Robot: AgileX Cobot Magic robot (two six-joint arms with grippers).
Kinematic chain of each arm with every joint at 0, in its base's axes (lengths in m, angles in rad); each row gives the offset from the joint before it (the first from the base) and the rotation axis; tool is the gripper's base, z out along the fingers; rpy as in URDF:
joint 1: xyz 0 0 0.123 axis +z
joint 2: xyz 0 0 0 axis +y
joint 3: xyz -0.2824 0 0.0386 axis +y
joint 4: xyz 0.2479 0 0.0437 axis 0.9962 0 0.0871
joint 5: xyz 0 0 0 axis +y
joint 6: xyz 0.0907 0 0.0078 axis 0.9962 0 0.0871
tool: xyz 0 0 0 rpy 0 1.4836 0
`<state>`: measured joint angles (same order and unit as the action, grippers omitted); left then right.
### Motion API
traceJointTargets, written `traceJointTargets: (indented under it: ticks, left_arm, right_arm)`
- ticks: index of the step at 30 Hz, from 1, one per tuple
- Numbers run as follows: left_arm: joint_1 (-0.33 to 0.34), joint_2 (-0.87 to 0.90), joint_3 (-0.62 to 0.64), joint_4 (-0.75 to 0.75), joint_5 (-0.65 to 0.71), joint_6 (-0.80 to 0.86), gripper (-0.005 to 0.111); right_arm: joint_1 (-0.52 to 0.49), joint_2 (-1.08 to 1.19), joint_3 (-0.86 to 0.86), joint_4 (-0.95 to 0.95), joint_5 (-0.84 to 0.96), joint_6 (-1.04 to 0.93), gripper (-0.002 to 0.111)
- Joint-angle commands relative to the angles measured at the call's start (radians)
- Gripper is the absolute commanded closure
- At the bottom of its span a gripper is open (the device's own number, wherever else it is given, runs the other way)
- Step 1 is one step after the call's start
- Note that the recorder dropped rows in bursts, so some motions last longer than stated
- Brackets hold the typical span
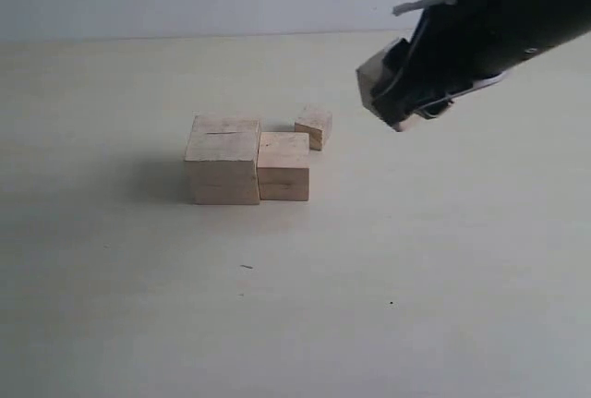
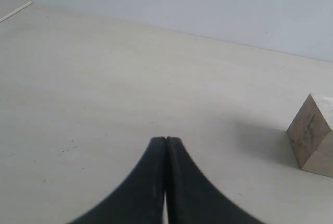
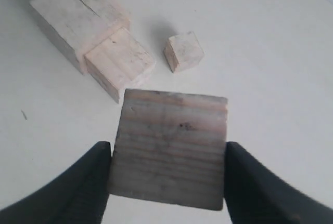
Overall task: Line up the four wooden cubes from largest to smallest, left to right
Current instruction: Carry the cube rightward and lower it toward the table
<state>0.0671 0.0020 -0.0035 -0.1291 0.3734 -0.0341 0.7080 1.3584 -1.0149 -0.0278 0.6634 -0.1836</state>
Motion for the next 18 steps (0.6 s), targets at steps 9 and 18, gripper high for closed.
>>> traceJointTargets:
  ticks: [9, 18]
  left_arm:
    - [0.003, -0.002, 0.004, -0.001, -0.006, 0.004, 0.107]
    - [0.003, -0.002, 0.004, -0.001, -0.006, 0.004, 0.107]
  right_arm:
    - [-0.044, -0.013, 0.062, -0.061, 0.0, -0.028, 0.108]
    - [-0.047, -0.007, 0.081, -0.061, -0.063, -0.182, 0.108]
